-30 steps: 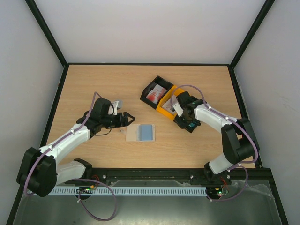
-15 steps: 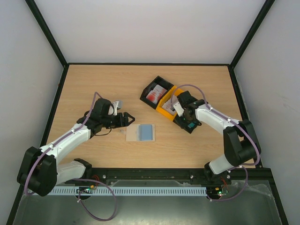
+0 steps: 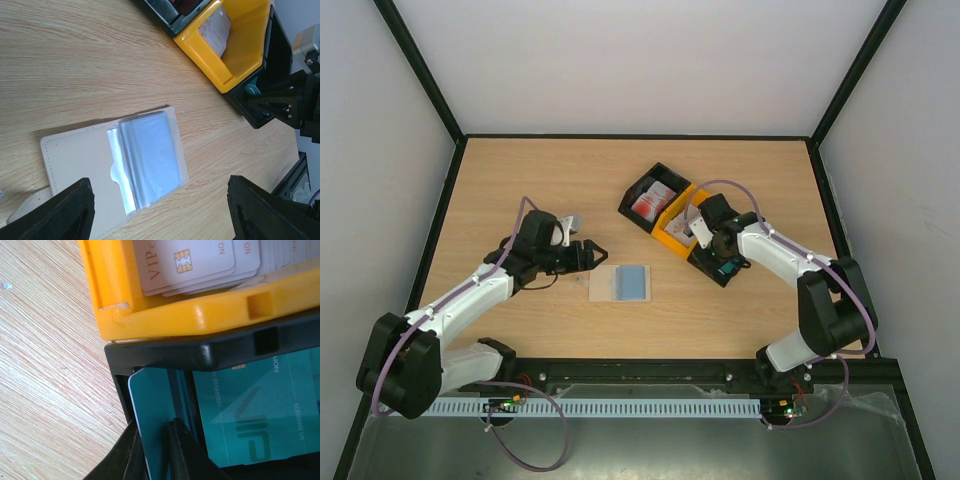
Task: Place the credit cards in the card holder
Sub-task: Pick up the credit card from the storage box.
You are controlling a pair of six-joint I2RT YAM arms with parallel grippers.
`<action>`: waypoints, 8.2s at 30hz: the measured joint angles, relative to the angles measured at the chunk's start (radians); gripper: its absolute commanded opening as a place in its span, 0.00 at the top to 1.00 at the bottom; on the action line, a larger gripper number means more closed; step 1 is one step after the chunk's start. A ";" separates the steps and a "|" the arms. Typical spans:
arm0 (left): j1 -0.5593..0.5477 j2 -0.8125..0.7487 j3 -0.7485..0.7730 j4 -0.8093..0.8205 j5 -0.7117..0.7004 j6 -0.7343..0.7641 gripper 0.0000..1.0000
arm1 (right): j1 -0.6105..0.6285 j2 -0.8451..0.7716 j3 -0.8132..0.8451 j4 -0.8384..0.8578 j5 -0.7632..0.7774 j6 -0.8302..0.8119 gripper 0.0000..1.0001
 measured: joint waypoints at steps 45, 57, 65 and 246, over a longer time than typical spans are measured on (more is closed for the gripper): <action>-0.332 0.311 0.206 0.231 -0.048 -0.164 0.25 | 0.000 -0.007 0.062 0.045 0.366 0.830 0.98; -0.406 0.425 0.232 0.384 -0.061 -0.273 0.24 | -0.083 -0.238 -0.100 0.171 0.248 0.940 0.98; -0.410 0.512 0.269 0.576 -0.016 -0.447 0.19 | -0.254 -0.496 -0.232 0.337 -0.072 0.916 0.98; -0.417 0.824 0.423 1.202 0.134 -1.063 0.96 | -0.420 -0.787 -0.527 0.681 -0.511 1.453 0.98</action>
